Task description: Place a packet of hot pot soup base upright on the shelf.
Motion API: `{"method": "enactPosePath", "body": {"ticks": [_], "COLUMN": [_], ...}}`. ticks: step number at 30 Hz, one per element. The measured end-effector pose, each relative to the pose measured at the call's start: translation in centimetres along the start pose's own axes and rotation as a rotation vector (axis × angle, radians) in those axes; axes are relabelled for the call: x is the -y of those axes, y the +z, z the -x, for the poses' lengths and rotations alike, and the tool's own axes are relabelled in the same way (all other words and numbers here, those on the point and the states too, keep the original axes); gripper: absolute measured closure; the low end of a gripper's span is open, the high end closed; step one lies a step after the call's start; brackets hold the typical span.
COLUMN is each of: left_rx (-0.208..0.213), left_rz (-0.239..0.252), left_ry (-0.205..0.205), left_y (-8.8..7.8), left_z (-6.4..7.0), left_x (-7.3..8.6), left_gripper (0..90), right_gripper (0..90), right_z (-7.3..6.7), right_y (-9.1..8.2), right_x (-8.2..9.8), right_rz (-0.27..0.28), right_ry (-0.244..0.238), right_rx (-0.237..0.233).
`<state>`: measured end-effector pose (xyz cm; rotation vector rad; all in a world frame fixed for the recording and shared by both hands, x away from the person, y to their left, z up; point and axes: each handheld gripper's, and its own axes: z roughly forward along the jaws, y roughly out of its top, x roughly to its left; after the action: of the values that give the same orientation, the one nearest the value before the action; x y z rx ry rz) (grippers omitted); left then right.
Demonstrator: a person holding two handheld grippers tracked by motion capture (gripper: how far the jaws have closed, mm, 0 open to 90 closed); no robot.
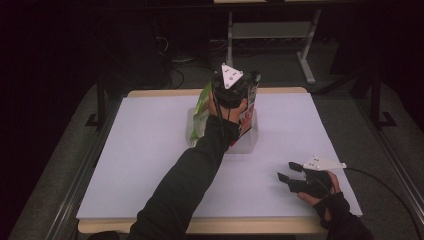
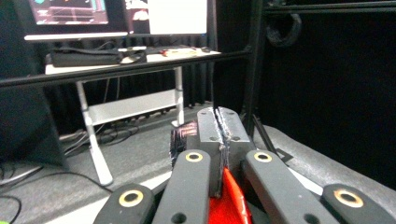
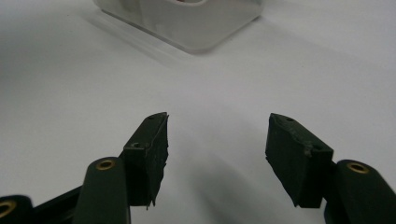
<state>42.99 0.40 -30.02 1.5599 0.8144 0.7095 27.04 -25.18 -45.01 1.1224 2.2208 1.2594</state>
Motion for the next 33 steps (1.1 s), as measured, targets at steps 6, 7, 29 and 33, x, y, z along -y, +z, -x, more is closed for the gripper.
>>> {"method": "enactPosePath", "body": {"ticks": [6, 7, 29, 33], "left_rx": [0.013, 0.021, 0.152, 0.144], "left_rz": [0.007, 0.012, -0.059, -0.093], "left_ry": [-0.052, -0.051, -0.020, 0.022], "left_y": [-0.3, -0.5, -2.5, -3.1], "left_z": [-0.4, -0.3, -2.7, -3.1], "left_x": [1.6, 1.8, 2.2, 2.0], "left_gripper": [89.5, 89.4, 55.1, 47.7], "right_gripper": [38.6, 38.6, 38.3, 38.2], "right_z": [-0.1, -0.1, -0.1, -0.2], "right_y": [0.2, 0.2, 0.5, 0.6], "right_x": [0.0, 0.0, 0.1, 0.1], "right_rz": [-0.006, -0.008, -0.032, -0.045], "right_ry": [-0.004, -0.004, -0.002, -0.005], "right_rx": [-0.003, -0.003, -0.010, -0.013]}}
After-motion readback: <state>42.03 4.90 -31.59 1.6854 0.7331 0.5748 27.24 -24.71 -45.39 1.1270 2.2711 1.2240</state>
